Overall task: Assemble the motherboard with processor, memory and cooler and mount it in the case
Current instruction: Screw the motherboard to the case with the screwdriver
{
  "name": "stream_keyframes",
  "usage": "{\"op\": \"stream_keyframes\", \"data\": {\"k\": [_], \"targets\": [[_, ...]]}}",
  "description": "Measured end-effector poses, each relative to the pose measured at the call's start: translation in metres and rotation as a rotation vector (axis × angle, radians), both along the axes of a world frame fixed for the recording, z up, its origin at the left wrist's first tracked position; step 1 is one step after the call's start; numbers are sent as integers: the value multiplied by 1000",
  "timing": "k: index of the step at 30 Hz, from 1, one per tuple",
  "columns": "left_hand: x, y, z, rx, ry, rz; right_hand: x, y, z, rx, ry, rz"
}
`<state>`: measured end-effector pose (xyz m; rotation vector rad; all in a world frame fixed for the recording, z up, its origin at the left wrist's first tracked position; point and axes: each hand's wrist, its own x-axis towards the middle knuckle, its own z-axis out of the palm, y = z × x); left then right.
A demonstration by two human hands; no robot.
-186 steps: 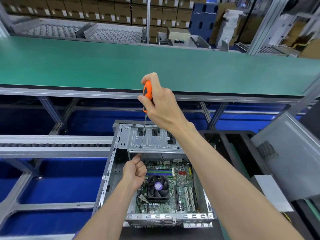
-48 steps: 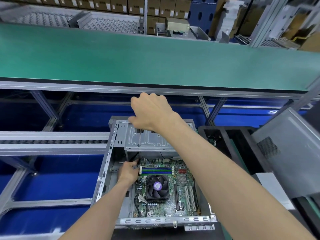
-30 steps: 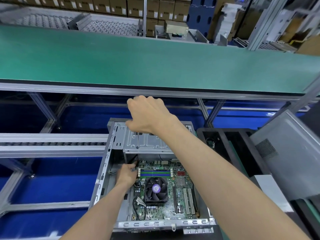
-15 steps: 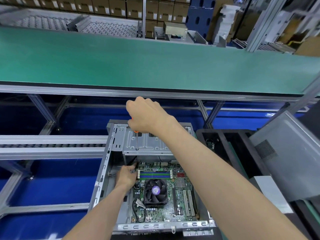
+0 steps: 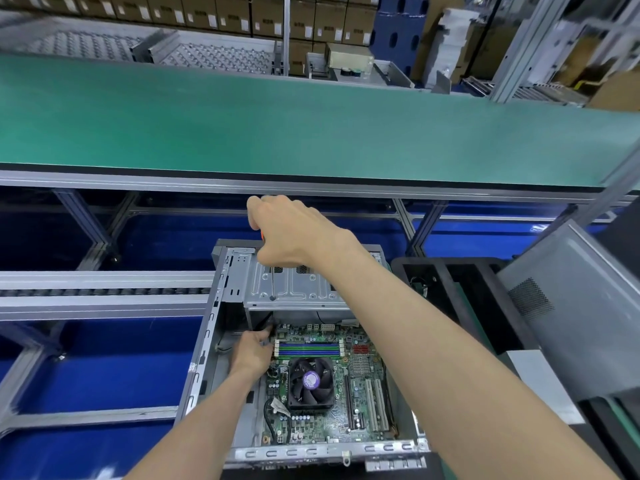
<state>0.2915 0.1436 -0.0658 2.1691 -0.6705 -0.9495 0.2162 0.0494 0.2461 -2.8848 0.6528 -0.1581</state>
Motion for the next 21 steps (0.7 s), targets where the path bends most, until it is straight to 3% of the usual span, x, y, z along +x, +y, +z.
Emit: {"op": "stream_keyframes", "data": {"k": [5, 9, 14, 18, 21], "targets": [[-1, -1, 1, 7, -4, -7, 4, 3, -4, -201, 4, -73], [-2, 1, 6, 15, 10, -2, 5, 4, -2, -54, -2, 0], [-3, 1, 7, -5, 13, 17, 8, 5, -6, -213, -5, -80], [-4, 0, 7, 2, 35, 23, 3, 2, -2, -51, -3, -18], [-4, 0, 6, -16, 41, 26, 4, 3, -6, -150, -8, -70]]}}
